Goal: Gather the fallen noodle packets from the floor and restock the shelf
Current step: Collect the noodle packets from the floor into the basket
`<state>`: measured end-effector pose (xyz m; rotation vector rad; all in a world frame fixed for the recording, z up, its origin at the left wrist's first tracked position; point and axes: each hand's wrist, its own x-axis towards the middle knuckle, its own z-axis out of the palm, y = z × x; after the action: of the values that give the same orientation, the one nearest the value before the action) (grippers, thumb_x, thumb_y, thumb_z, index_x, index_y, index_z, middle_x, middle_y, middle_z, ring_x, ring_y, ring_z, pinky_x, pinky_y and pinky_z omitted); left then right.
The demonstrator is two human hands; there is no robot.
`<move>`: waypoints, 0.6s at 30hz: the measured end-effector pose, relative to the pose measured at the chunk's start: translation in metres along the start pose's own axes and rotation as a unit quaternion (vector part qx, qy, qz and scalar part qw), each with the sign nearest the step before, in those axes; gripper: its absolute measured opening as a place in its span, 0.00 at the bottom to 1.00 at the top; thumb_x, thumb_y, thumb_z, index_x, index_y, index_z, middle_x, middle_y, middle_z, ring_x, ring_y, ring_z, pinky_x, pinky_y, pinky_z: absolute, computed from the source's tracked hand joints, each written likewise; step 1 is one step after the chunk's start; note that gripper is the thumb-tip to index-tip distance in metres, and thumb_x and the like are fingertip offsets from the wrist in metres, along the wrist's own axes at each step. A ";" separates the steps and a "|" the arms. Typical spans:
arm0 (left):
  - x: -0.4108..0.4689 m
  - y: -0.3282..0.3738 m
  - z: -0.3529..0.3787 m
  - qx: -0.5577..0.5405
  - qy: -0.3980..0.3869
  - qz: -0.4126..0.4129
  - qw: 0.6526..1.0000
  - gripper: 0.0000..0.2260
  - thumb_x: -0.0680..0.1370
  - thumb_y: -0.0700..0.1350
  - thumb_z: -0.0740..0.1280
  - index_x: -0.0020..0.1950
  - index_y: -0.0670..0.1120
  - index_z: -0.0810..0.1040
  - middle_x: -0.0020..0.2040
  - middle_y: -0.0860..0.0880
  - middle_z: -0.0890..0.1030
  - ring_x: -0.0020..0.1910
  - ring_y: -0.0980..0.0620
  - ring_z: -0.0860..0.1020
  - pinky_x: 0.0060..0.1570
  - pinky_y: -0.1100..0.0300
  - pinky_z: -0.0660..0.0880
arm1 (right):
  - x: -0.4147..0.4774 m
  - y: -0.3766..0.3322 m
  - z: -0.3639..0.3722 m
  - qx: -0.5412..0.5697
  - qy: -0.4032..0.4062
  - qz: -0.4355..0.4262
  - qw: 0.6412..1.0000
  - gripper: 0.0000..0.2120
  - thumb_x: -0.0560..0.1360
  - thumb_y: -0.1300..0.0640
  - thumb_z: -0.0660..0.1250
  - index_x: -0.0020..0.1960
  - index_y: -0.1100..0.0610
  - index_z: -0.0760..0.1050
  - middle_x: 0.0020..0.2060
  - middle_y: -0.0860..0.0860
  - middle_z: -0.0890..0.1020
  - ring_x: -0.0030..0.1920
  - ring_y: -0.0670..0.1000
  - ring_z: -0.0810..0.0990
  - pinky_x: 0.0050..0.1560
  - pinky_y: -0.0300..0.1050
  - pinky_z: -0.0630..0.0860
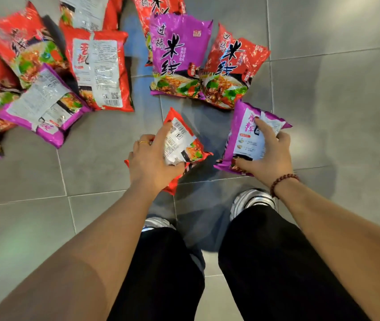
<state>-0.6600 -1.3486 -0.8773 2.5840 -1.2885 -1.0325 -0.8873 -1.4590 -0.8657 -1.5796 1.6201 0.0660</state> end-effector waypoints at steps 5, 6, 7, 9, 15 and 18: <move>-0.069 0.002 -0.075 -0.172 0.084 -0.071 0.979 0.42 0.62 0.58 0.71 0.75 0.60 0.62 0.58 0.44 0.74 0.59 0.43 0.72 0.56 0.46 0.74 | -0.078 -0.075 -0.032 0.054 -0.017 -0.065 0.996 0.46 0.61 0.56 0.82 0.68 0.35 0.59 0.57 0.47 0.61 0.60 0.47 0.68 0.63 0.35 0.63; -0.087 0.000 -0.093 -0.200 0.107 -0.083 0.971 0.42 0.60 0.60 0.69 0.75 0.60 0.63 0.56 0.45 0.74 0.58 0.44 0.72 0.56 0.47 0.74 | -0.095 -0.093 -0.041 0.059 -0.025 -0.075 0.995 0.46 0.60 0.55 0.82 0.66 0.32 0.58 0.55 0.45 0.61 0.59 0.46 0.68 0.63 0.35 0.63; -0.106 -0.001 -0.111 -0.228 0.125 -0.101 0.960 0.42 0.60 0.60 0.69 0.75 0.59 0.64 0.56 0.47 0.73 0.58 0.47 0.72 0.56 0.51 0.74 | -0.112 -0.112 -0.050 0.062 -0.037 -0.084 0.994 0.46 0.60 0.56 0.82 0.64 0.30 0.58 0.53 0.42 0.61 0.58 0.44 0.68 0.63 0.34 0.64; -0.148 -0.003 -0.147 -0.267 0.151 -0.138 0.942 0.43 0.60 0.58 0.72 0.75 0.60 0.64 0.56 0.49 0.73 0.56 0.56 0.69 0.55 0.57 0.70 | -0.146 -0.150 -0.071 0.069 -0.062 -0.113 0.989 0.46 0.60 0.57 0.82 0.65 0.32 0.59 0.51 0.39 0.62 0.53 0.34 0.68 0.59 0.25 0.62; -0.282 -0.002 -0.271 -0.334 0.220 -0.200 0.894 0.40 0.60 0.60 0.73 0.71 0.58 0.67 0.58 0.56 0.77 0.60 0.49 0.73 0.58 0.53 0.72 | -0.254 -0.280 -0.130 0.039 -0.155 -0.230 0.960 0.45 0.61 0.59 0.82 0.63 0.31 0.58 0.62 0.50 0.63 0.51 0.23 0.65 0.54 0.16 0.60; -0.342 -0.009 -0.329 -0.358 0.250 -0.200 0.877 0.38 0.58 0.63 0.72 0.68 0.61 0.67 0.57 0.57 0.79 0.56 0.48 0.78 0.56 0.46 0.76 | -0.308 -0.338 -0.153 -0.016 -0.196 -0.283 0.939 0.47 0.60 0.55 0.82 0.66 0.31 0.57 0.65 0.48 0.60 0.59 0.36 0.63 0.65 0.32 0.63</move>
<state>-0.6011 -1.1644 -0.4436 2.2888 -0.1796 -0.6225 -0.7313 -1.3690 -0.4188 -1.8618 0.8279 0.0938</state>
